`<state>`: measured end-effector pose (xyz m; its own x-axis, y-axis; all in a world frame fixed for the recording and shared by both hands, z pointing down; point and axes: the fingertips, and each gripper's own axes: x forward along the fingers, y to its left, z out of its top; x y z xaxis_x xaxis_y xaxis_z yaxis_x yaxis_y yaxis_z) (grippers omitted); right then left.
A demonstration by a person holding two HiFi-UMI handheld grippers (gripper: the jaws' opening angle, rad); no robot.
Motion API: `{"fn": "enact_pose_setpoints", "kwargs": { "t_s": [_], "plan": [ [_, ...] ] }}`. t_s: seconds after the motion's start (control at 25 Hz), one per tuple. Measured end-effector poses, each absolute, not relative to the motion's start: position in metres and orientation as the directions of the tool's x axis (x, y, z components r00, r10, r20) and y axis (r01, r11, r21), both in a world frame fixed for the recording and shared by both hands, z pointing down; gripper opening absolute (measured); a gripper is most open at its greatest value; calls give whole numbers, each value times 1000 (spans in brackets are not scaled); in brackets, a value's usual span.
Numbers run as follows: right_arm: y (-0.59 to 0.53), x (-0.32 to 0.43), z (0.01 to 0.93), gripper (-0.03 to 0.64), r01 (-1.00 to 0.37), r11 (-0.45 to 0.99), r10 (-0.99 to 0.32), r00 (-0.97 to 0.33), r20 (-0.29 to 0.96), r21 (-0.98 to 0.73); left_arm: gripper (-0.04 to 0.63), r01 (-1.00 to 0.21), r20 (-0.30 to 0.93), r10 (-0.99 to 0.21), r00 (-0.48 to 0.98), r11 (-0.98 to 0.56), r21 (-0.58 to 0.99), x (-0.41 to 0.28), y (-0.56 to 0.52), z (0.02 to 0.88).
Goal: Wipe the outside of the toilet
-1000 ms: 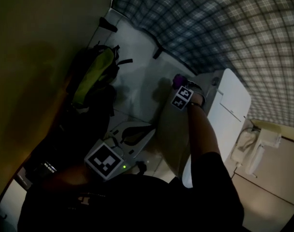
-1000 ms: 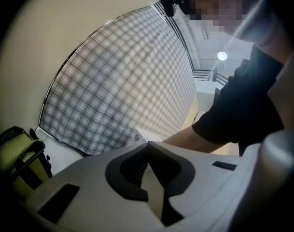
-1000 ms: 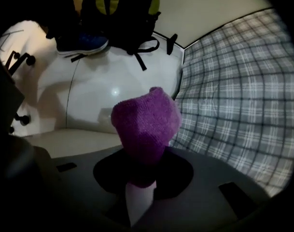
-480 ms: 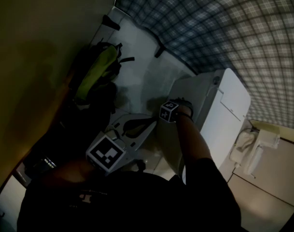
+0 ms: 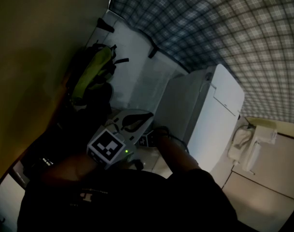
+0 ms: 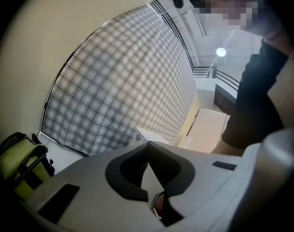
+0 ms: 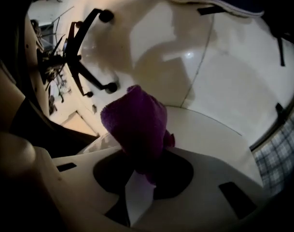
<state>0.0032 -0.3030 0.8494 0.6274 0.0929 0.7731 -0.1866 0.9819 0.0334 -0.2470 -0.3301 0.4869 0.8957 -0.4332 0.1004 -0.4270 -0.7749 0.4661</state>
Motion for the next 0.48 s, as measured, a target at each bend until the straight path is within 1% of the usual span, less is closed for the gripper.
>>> {"fn": "enact_pose_setpoints", "kwargs": {
  "t_s": [0.24,0.36,0.48],
  "plan": [
    [-324,-12,818,89,-196,975,44,623,781,101,-5,-428,98,-437,894,-771,470,-253,-330,487],
    [-379,-3,777,89,-184,956,-56,651,757,229,-5,-430,96,-442,892,-763,483,-258,-332,489],
    [-436,15,741,89,-132,924,-178,680,711,358,-5,-426,96,-440,893,-757,496,-261,-333,489]
  ]
}}
